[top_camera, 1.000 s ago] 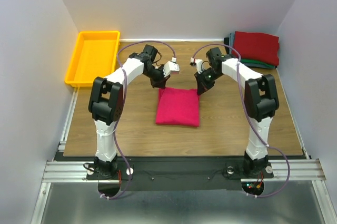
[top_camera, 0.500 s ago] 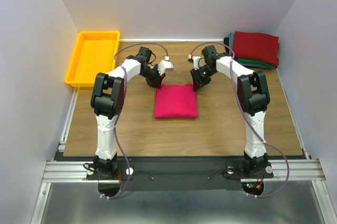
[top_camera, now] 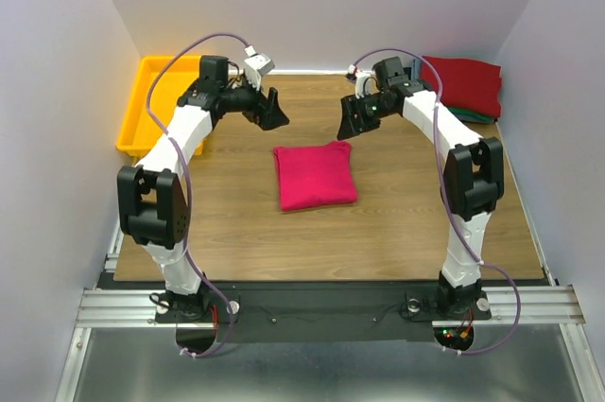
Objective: Fold and stack the t-shirts
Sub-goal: Fold the tshirt, then neatly place the folded tshirt to the corner
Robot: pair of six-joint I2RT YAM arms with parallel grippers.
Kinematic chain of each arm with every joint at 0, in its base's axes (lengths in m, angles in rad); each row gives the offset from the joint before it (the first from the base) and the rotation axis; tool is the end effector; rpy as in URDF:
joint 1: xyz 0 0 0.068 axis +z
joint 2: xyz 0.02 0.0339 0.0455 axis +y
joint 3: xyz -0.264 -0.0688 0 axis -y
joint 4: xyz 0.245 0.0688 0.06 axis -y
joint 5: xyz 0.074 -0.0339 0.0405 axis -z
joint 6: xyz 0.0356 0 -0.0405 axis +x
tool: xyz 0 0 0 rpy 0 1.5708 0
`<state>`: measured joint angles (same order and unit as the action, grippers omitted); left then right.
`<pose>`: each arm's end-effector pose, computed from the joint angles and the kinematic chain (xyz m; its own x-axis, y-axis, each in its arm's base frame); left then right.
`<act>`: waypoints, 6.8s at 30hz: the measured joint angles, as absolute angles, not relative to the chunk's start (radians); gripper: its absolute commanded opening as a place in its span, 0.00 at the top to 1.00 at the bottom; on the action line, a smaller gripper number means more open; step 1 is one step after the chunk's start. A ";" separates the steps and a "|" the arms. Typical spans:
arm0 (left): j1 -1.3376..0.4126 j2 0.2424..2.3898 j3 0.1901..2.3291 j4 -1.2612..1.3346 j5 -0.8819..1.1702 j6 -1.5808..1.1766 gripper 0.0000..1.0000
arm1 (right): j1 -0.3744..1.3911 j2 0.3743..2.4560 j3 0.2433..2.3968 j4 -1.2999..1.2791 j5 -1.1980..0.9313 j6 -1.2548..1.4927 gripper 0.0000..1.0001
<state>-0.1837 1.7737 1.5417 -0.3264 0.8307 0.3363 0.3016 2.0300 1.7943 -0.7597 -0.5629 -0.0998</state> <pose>0.3969 -0.1005 0.3222 -0.2479 0.2724 -0.9297 0.8694 0.4859 -0.0894 0.4201 0.1506 0.2639 -0.7445 -0.3198 -0.5861 -0.6057 0.6929 0.3913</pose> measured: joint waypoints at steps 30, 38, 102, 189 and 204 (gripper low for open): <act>-0.192 2.110 1.100 0.672 0.975 -0.731 0.02 | 0.233 2.337 1.621 -0.318 -1.009 0.416 0.61; -0.215 1.911 1.048 0.614 1.033 -0.690 0.02 | 0.231 2.170 1.532 -0.320 -1.051 0.417 0.59; -0.430 1.287 1.019 -0.073 0.603 0.436 0.02 | 0.237 1.539 1.135 -0.484 -0.610 0.024 0.31; -0.900 1.901 1.415 -0.042 0.410 0.585 1.00 | 0.139 1.983 0.813 0.683 -0.590 1.206 0.45; -0.818 1.914 1.497 -0.107 0.439 0.489 0.60 | 0.152 2.044 0.986 0.539 -0.586 0.982 0.99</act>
